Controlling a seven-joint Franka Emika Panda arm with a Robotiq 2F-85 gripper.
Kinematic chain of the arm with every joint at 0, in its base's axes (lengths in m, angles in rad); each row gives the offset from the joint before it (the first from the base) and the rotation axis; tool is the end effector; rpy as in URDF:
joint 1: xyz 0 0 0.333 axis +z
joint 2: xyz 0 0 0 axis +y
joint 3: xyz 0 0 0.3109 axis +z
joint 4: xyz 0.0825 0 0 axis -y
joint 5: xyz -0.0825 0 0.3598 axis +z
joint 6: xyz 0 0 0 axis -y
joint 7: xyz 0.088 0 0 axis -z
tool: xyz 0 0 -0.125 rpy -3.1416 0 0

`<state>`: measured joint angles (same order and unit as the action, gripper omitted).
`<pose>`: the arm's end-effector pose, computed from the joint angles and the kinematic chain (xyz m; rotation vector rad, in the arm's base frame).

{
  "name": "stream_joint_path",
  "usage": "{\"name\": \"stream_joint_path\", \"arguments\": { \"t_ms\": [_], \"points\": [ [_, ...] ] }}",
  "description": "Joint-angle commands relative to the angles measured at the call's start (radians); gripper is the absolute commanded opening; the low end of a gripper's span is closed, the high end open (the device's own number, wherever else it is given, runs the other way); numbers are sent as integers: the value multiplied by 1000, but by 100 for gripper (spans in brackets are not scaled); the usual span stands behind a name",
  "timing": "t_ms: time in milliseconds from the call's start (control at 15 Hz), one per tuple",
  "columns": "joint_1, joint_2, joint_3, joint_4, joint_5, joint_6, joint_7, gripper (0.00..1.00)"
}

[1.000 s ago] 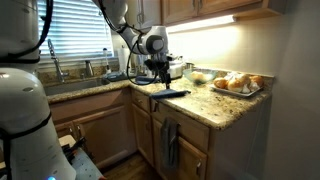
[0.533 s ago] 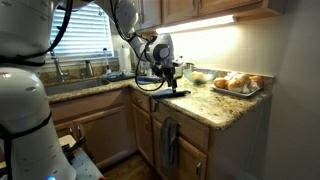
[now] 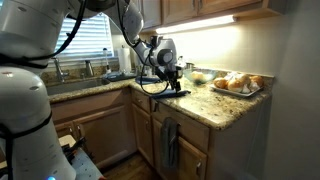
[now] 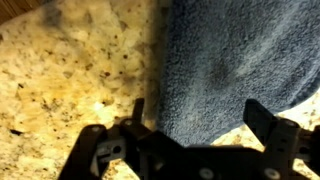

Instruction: Pick up the towel and place it on the hook

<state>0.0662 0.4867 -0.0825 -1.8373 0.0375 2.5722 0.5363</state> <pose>0.6533 -0.0065 0.2847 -2.9444 0.8583 -0.3778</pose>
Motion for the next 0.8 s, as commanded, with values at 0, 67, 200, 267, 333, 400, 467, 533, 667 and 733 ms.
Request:
{"name": "stream_joint_path", "arguments": {
  "t_ms": [0, 67, 200, 267, 333, 400, 467, 533, 667, 733],
  "points": [
    [22, 21, -29, 22, -13, 18, -4, 100],
    [23, 25, -30, 24, -12, 20, -7, 80],
    [23, 25, -31, 24, -9, 20, -8, 67],
    [22, 24, -30, 23, -7, 19, -11, 60],
    [21, 15, -27, 16, -4, 23, -15, 53],
    [23, 12, -29, 13, -8, 25, -13, 47],
    [25, 4, -30, 6, -10, 28, -14, 41],
    [24, -1, -28, 3, -9, 32, -18, 33],
    [23, -17, -25, -10, -5, 37, -29, 20],
    [27, -31, -27, -21, -10, 39, -28, 15]
  ]
}}
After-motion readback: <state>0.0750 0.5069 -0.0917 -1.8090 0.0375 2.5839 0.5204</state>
